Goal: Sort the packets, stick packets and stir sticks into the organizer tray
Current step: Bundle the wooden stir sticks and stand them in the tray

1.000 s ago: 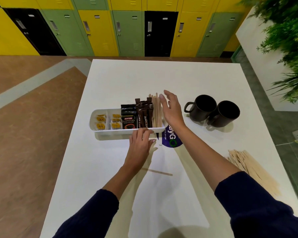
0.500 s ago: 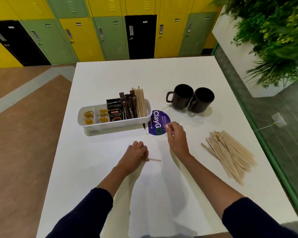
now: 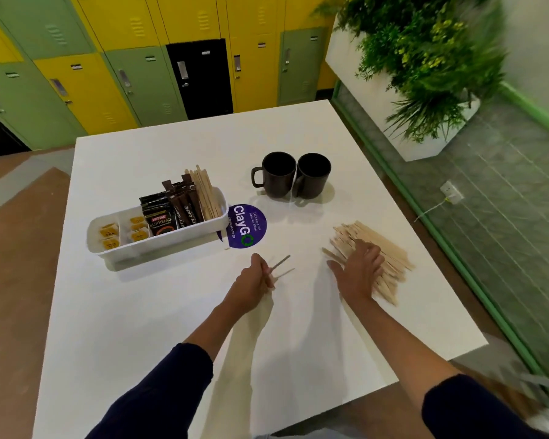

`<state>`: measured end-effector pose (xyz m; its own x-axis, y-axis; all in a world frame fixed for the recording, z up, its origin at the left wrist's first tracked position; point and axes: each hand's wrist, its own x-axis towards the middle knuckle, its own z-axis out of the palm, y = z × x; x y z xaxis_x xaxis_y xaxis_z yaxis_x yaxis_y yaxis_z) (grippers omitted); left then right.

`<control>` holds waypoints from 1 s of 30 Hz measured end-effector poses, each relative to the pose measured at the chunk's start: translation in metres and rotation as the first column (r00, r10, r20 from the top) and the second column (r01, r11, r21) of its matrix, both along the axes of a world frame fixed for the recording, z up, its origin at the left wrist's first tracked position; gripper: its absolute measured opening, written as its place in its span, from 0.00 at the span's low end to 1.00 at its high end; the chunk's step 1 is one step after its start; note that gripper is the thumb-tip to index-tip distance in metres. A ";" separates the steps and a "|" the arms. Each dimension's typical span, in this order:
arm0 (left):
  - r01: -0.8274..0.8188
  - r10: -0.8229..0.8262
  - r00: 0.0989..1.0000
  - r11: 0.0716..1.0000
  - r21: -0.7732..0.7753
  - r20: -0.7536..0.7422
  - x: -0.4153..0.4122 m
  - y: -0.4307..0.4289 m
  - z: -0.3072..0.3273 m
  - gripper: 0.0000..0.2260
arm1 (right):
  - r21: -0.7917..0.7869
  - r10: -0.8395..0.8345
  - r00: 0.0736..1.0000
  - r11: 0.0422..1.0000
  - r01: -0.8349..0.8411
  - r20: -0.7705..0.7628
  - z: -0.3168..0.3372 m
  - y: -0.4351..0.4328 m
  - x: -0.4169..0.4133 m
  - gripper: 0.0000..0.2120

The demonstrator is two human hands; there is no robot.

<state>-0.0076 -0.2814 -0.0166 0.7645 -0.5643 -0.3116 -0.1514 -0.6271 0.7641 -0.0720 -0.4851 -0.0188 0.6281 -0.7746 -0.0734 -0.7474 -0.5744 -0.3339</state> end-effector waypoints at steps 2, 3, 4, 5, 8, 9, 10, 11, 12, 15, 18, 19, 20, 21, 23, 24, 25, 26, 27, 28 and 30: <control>-0.085 0.075 0.992 0.992 -0.093 -0.103 -0.004 -0.014 0.002 0.05 | 0.030 -0.057 0.997 0.998 0.058 -0.048 0.003 -0.015 -0.008 0.36; -0.116 0.099 0.985 0.986 -0.116 -0.141 -0.006 -0.020 0.003 0.04 | 0.042 -0.062 0.996 0.997 0.065 -0.068 0.003 -0.020 -0.010 0.35; -0.138 0.115 0.979 0.982 -0.131 -0.168 -0.008 -0.026 0.003 0.04 | 0.049 -0.060 0.994 0.997 0.064 -0.087 0.002 -0.024 -0.012 0.34; -0.156 0.127 0.974 0.977 -0.147 -0.188 -0.009 -0.030 0.003 0.04 | 0.050 -0.052 0.994 0.997 0.057 -0.097 0.000 -0.027 -0.013 0.33; -0.185 0.145 0.963 0.969 -0.165 -0.229 -0.013 -0.039 0.002 0.05 | 0.062 -0.027 0.996 0.998 0.032 -0.085 -0.005 -0.031 -0.012 0.31; -0.194 0.152 0.959 0.967 -0.166 -0.239 -0.015 -0.042 0.003 0.05 | 0.067 -0.016 0.996 0.998 0.022 -0.085 -0.006 -0.033 -0.012 0.30; -0.209 0.163 0.954 0.963 -0.171 -0.251 -0.016 -0.043 0.003 0.05 | 0.068 -0.002 0.996 0.998 0.009 -0.094 -0.006 -0.033 -0.012 0.29; -0.226 0.175 0.949 0.958 -0.177 -0.264 -0.018 -0.045 0.002 0.05 | 0.066 0.014 0.994 0.998 -0.007 -0.108 -0.007 -0.034 -0.012 0.28; -0.243 0.187 0.942 0.952 -0.184 -0.278 -0.019 -0.046 0.002 0.05 | 0.062 0.032 0.992 0.998 -0.025 -0.124 -0.007 -0.033 -0.012 0.26; -0.279 0.211 0.927 0.940 -0.194 -0.311 -0.023 -0.048 0.001 0.05 | 0.062 0.076 0.986 0.996 -0.067 -0.147 -0.010 -0.031 -0.012 0.23; -0.299 0.225 0.917 0.935 -0.193 -0.330 -0.027 -0.048 0.002 0.04 | 0.062 0.110 0.978 0.993 -0.101 -0.176 -0.011 -0.029 -0.012 0.23; -0.313 0.236 0.911 0.929 -0.196 -0.339 -0.028 -0.048 0.002 0.04 | 0.061 0.119 0.976 0.992 -0.110 -0.181 -0.012 -0.029 -0.012 0.23; -0.326 0.246 0.906 0.925 -0.197 -0.345 -0.029 -0.048 0.001 0.04 | 0.059 0.126 0.975 0.991 -0.117 -0.185 -0.012 -0.028 -0.012 0.23; -0.335 0.256 0.903 0.922 -0.194 -0.344 -0.029 -0.048 0.001 0.04 | 0.055 0.132 0.973 0.991 -0.124 -0.188 -0.013 -0.028 -0.012 0.23; -0.347 0.275 0.903 0.920 -0.182 -0.331 -0.031 -0.049 0.001 0.04 | 0.061 0.140 0.971 0.990 -0.131 -0.193 -0.014 -0.027 -0.012 0.22; -0.351 0.282 0.903 0.919 -0.177 -0.325 -0.031 -0.049 0.001 0.04 | 0.075 0.144 0.970 0.988 -0.131 -0.194 -0.014 -0.026 -0.012 0.22; -0.354 0.288 0.903 0.920 -0.171 -0.319 -0.032 -0.050 0.001 0.05 | 0.091 0.146 0.970 0.987 -0.131 -0.194 -0.014 -0.026 -0.011 0.21; -0.355 0.292 0.904 0.921 -0.164 -0.313 -0.032 -0.050 0.001 0.06 | 0.101 0.148 0.970 0.986 -0.130 -0.195 -0.014 -0.026 -0.011 0.21; -0.353 0.294 0.905 0.923 -0.156 -0.307 -0.033 -0.051 0.001 0.07 | 0.108 0.149 0.969 0.986 -0.130 -0.199 -0.014 -0.026 -0.011 0.21; -0.351 0.296 0.907 0.924 -0.149 -0.300 -0.033 -0.051 0.001 0.08 | 0.112 0.152 0.967 0.985 -0.131 -0.204 -0.014 -0.026 -0.010 0.21; -0.343 0.293 0.911 0.928 -0.142 -0.291 -0.034 -0.052 0.000 0.10 | 0.118 0.154 0.965 0.984 -0.131 -0.210 -0.014 -0.026 -0.010 0.21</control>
<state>-0.0413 -0.3331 -0.0167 0.8191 -0.3715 -0.4370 0.2519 -0.4515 0.8560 -0.0820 -0.5109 -0.0325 0.6912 -0.6597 -0.2950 -0.7217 -0.6513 -0.2346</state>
